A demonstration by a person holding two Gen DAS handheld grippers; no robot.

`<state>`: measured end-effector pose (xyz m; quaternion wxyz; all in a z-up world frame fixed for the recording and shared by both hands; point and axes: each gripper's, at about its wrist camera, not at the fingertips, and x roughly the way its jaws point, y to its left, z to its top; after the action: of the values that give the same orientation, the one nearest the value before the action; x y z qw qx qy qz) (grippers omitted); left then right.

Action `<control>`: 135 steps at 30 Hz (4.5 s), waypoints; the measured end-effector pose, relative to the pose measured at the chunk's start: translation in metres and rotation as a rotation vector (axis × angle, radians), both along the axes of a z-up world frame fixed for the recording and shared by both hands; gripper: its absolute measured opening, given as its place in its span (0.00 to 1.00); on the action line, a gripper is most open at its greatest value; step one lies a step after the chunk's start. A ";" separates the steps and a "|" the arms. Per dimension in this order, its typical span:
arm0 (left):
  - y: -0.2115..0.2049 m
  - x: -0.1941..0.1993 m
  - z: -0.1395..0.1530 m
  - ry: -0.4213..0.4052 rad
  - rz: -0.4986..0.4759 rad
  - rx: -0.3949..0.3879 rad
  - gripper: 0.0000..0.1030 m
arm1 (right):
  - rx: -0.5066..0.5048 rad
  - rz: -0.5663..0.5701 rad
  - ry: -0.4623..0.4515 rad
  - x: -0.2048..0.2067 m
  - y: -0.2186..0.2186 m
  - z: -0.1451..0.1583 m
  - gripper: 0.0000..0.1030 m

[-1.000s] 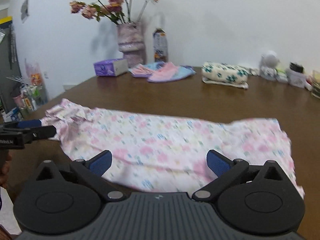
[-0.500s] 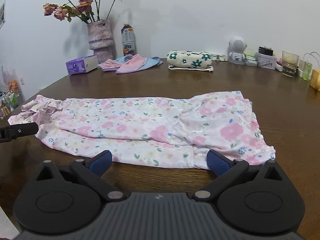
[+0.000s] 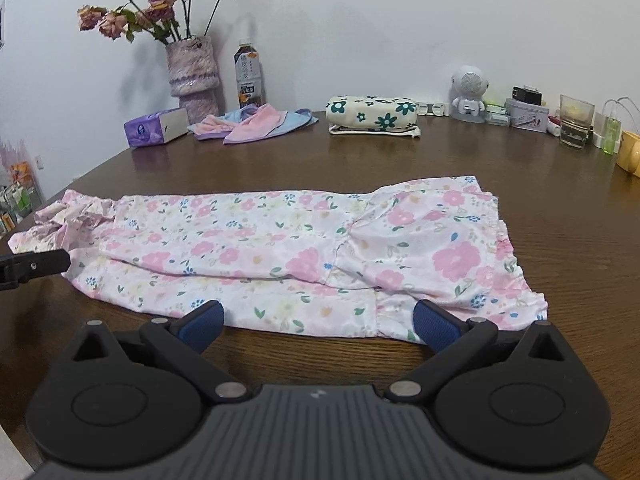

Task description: Fold clothes

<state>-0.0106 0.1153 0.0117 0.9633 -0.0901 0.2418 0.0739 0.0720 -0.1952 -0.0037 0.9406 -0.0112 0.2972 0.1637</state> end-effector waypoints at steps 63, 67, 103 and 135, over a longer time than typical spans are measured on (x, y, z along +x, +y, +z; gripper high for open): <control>0.001 -0.003 0.000 -0.014 -0.001 -0.004 0.97 | -0.061 0.067 -0.018 0.007 0.008 0.000 1.00; 0.001 -0.003 0.000 -0.017 -0.001 -0.006 0.97 | -0.076 0.072 -0.024 0.005 0.010 0.000 1.00; 0.001 -0.004 0.000 -0.020 -0.002 -0.005 0.97 | -0.039 0.077 -0.001 0.008 0.005 0.000 1.00; 0.001 -0.005 -0.001 -0.023 0.001 -0.009 0.97 | -0.015 0.079 0.005 0.009 0.002 0.000 1.00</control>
<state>-0.0152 0.1166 0.0111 0.9656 -0.0954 0.2309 0.0724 0.0807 -0.1936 -0.0034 0.9326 -0.0296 0.3000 0.1986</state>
